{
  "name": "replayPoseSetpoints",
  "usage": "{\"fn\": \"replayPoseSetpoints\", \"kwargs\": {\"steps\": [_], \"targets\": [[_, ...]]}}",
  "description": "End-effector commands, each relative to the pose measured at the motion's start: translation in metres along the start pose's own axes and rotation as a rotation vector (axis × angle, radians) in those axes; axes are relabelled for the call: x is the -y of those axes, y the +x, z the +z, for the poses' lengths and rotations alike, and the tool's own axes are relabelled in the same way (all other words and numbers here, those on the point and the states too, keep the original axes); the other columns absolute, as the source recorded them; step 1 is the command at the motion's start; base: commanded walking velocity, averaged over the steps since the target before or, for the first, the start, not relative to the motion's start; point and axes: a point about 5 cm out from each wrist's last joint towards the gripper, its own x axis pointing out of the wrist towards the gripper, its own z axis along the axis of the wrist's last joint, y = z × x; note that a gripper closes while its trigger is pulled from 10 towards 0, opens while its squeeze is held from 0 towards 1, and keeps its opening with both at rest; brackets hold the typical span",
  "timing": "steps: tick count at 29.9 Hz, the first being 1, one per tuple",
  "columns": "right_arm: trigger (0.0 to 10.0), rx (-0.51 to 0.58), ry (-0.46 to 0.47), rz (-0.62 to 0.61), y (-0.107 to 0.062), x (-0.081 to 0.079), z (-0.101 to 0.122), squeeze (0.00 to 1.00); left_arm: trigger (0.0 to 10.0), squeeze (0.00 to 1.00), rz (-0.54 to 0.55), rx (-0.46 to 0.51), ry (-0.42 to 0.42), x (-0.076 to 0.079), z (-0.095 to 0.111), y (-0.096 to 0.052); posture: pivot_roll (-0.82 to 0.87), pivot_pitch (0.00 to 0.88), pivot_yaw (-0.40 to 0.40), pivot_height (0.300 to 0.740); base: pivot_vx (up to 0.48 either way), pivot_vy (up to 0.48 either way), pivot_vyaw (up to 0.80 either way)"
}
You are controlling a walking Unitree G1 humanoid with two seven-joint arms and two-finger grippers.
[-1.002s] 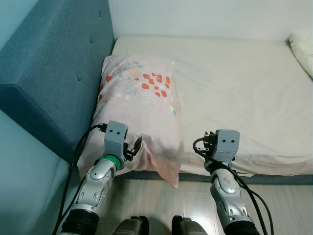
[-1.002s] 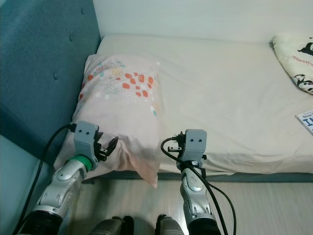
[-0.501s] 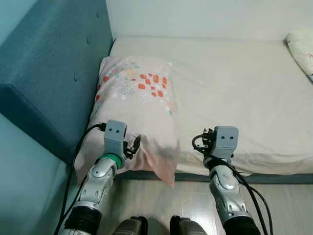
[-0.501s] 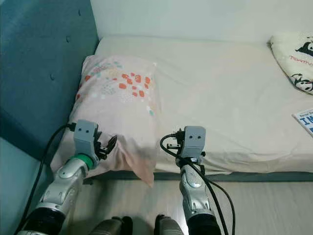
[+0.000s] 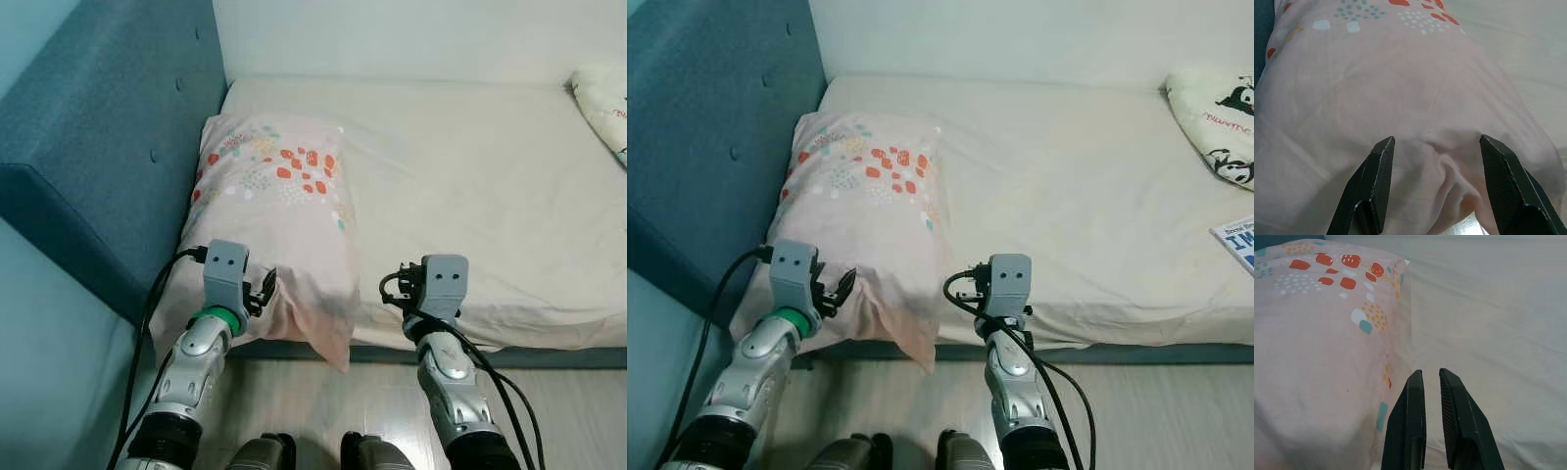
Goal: Clean up the room
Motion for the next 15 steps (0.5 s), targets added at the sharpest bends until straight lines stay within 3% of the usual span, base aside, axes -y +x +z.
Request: {"fn": "replayPoseSetpoints", "kwargs": {"steps": [1, 3, 15], "targets": [[10.0, -0.034, 0.000, -0.004, -0.0031, 0.0022, -0.0070, 0.00, 10.0, 0.00, -0.006, -0.024, 0.004, 0.0013, -0.0058, -0.0010, 0.04, 0.100, 0.041, 0.740, 0.000, 0.000, 0.00], [10.0, -0.036, 0.001, -0.005, -0.0036, 0.0020, -0.0075, 0.00, 10.0, 0.00, -0.008, -0.024, 0.003, 0.0016, -0.0053, -0.0007, 0.04, 0.102, 0.041, 0.740, 0.000, -0.122, 0.00], [10.0, -0.046, -0.004, 0.003, -0.0038, 0.0011, -0.0085, 0.00, 10.0, 0.00, -0.008, -0.023, 0.010, 0.0026, -0.0054, -0.0024, 0.04, 0.090, 0.032, 0.740, 0.000, -0.476, 0.00]]}}
